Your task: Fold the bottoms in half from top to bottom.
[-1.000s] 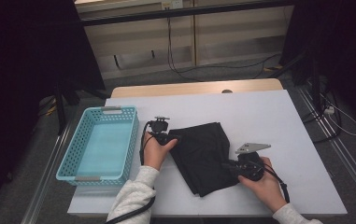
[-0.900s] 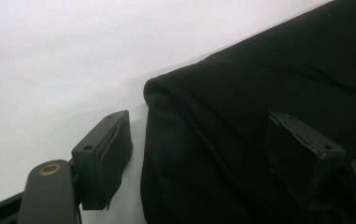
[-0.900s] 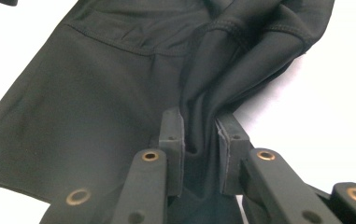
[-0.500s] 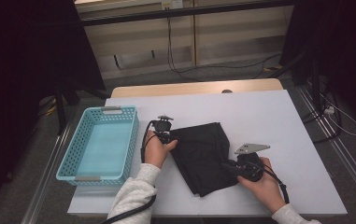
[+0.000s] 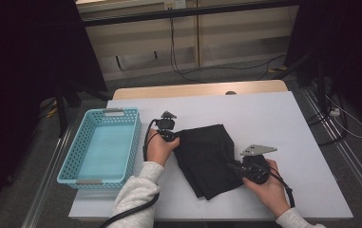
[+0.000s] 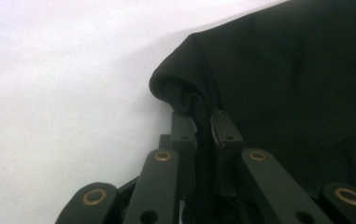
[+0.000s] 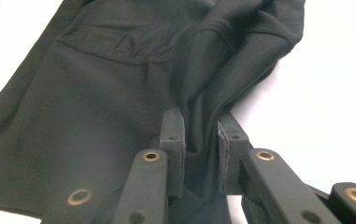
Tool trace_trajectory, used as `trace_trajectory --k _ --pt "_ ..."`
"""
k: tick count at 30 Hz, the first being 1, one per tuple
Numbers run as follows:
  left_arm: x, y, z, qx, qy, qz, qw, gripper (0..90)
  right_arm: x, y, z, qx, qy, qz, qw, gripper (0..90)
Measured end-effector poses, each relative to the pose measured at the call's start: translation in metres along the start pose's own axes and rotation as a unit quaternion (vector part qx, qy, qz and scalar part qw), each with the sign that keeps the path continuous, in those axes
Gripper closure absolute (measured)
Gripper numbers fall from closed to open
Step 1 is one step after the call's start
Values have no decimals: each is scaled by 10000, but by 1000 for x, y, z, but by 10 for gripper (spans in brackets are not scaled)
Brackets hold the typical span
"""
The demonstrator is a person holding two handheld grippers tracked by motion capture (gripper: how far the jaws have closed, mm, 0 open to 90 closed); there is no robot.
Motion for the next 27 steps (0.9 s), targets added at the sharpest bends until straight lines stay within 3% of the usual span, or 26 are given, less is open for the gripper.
trace_trajectory --k 7,13,15,17,21,24,26,27 --pt "-2 1 -3 -3 95 -14 10000 823 -1 -3 0 206 -116 -67 9997 729" --pt "-1 4 -1 15 104 -14 9999 823 -3 -9 -2 532 -230 -217 9981 510" --pt "-1 4 -2 32 85 18 10000 823 -1 -12 -1 659 -153 -177 9975 477" --pt "-1 3 -2 22 74 25 10000 823 4 -15 3 643 1 -140 9978 419" --pt "-1 4 -1 18 117 61 9999 823 8 -16 9 383 -155 235 9989 476" --pt "-2 3 -1 4 138 69 9999 823 7 -14 11 396 -143 285 9987 503" --pt "-3 3 -2 -13 147 64 9999 823 6 -13 12 368 -106 310 9988 571" --pt "-4 2 -3 -11 155 70 9999 823 6 -12 14 252 -123 349 9990 677"
Point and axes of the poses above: each handheld gripper's, and its own axes: z roughly forward along the jaws, x roughly out of its underside, y roughly to its left, the point moved 5 cm from there along z, roughly forward along the jaws, and after that the axes turned 9 degrees about -y, right-handed, at the moved point
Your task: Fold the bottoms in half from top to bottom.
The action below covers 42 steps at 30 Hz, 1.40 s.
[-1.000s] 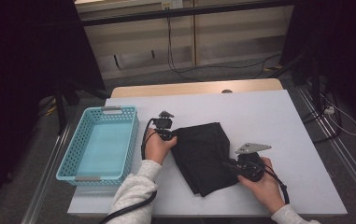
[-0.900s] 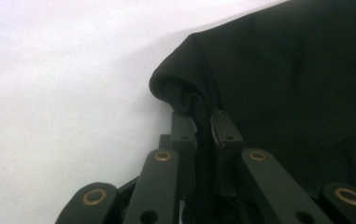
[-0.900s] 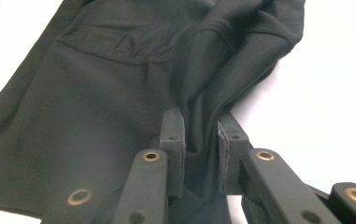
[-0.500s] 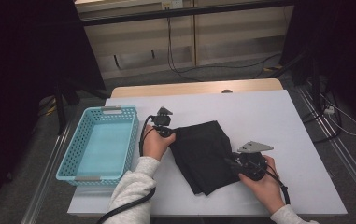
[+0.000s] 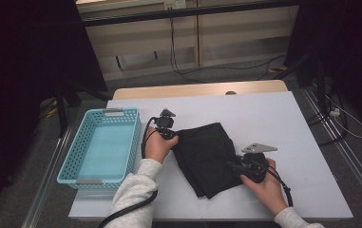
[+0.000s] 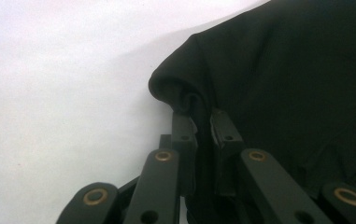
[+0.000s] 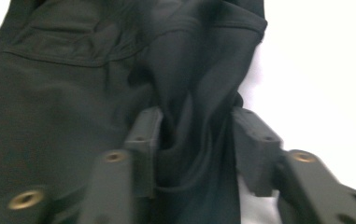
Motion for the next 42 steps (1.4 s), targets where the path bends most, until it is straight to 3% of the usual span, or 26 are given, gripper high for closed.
trace_trajectory --k 1,2,8,12,17,24,29,35,42 --pt "-1 0 -1 -23 0 19 10000 823 0 1 1 -156 -11 112 9998 749" --pt "-1 -1 -2 -19 1 5 10000 823 1 2 1 -214 -29 202 9996 755" --pt "-7 -2 -10 -12 78 -7 10000 824 -5 7 -1 -163 69 27 9998 804" --pt "-12 -1 -15 -66 166 -95 9998 824 -10 11 -6 -204 -56 0 9998 814" --pt "-17 -3 -20 -226 401 -49 9989 824 -17 18 -11 -228 -163 -48 9996 816" --pt "-26 -3 -29 -459 853 28 9953 825 -21 25 -12 -200 -211 -172 9994 816" --pt "-35 -4 -39 -515 1084 94 9927 826 -25 29 -13 -263 -298 -148 9991 816" --pt "-44 -3 -53 -521 1240 144 9908 827 -31 34 -12 -302 -371 -124 9988 816" --pt "-54 4 -70 -576 1286 27 9900 828 -40 43 -11 -428 -485 -95 9979 816"
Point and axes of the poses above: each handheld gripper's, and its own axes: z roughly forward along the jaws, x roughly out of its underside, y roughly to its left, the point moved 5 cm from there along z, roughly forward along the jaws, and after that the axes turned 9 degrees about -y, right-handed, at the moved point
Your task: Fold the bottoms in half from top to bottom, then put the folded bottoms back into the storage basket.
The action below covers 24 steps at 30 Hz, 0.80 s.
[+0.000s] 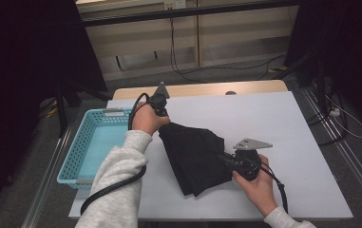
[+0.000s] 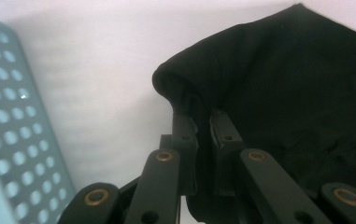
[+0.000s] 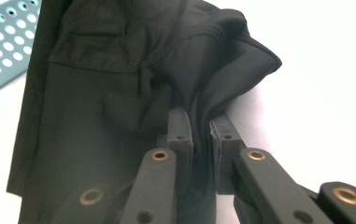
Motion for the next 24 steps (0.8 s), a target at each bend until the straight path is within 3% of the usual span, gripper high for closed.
trace_trajectory --k 17,24 --pt "-15 4 -31 -117 138 154 9997 828 -14 9 5 -115 -180 50 9998 816" --pt "-21 8 -45 -130 98 90 9998 828 -25 13 6 -171 -286 32 9994 816"
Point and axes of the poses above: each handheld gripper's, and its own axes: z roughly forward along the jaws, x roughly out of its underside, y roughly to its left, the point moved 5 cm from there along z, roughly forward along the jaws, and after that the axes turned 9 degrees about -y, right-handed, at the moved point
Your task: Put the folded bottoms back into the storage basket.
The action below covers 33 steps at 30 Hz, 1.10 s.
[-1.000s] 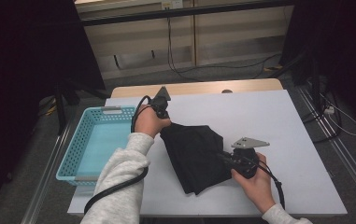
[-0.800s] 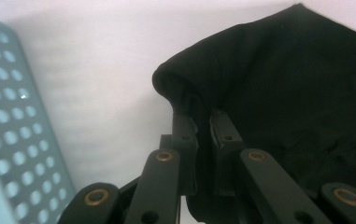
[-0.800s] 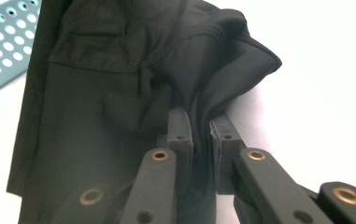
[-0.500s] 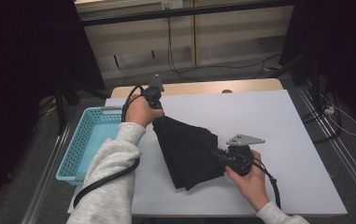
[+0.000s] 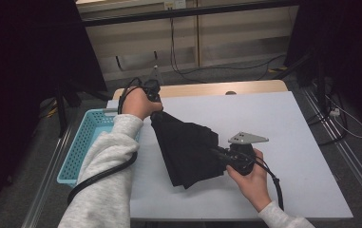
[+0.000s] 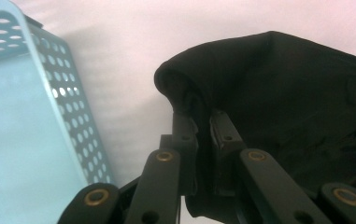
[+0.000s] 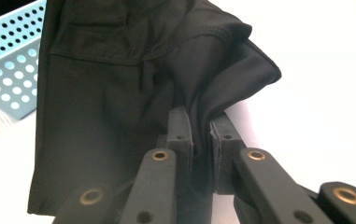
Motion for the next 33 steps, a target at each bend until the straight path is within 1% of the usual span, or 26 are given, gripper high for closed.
trace_trajectory --k 4,9,11,12,17,18,21,25,29,33 --pt "-2 1 -5 2 19 -23 10000 828 -3 1 2 -33 -35 37 10000 817" --pt "-6 5 -13 -80 34 -17 10000 828 -10 5 3 -88 -108 67 9999 817" --pt "-7 6 -16 -56 3 -35 10000 828 -13 7 4 -115 -109 41 9999 816" --pt "-8 7 -18 -78 46 -34 10000 828 -14 8 5 -120 -108 15 9999 816" --pt "-9 14 -27 -60 0 -113 9999 828 -19 12 8 -164 -153 15 9997 816" --pt "-9 15 -29 -70 23 -108 9999 828 -21 13 9 -167 -171 -5 9997 817" --pt "-10 18 -34 -43 -29 -144 9999 828 -24 16 10 -187 -179 -35 9997 816" --pt "-11 23 -40 -109 -57 -153 9998 829 -30 21 13 -242 -205 -48 9995 816" --pt "-13 28 -47 -156 -32 -178 9997 829 -35 27 16 -303 -235 -66 9992 817" --pt "-14 29 -54 -173 -78 -179 9997 829 -40 32 18 -354 -274 -79 9990 816"
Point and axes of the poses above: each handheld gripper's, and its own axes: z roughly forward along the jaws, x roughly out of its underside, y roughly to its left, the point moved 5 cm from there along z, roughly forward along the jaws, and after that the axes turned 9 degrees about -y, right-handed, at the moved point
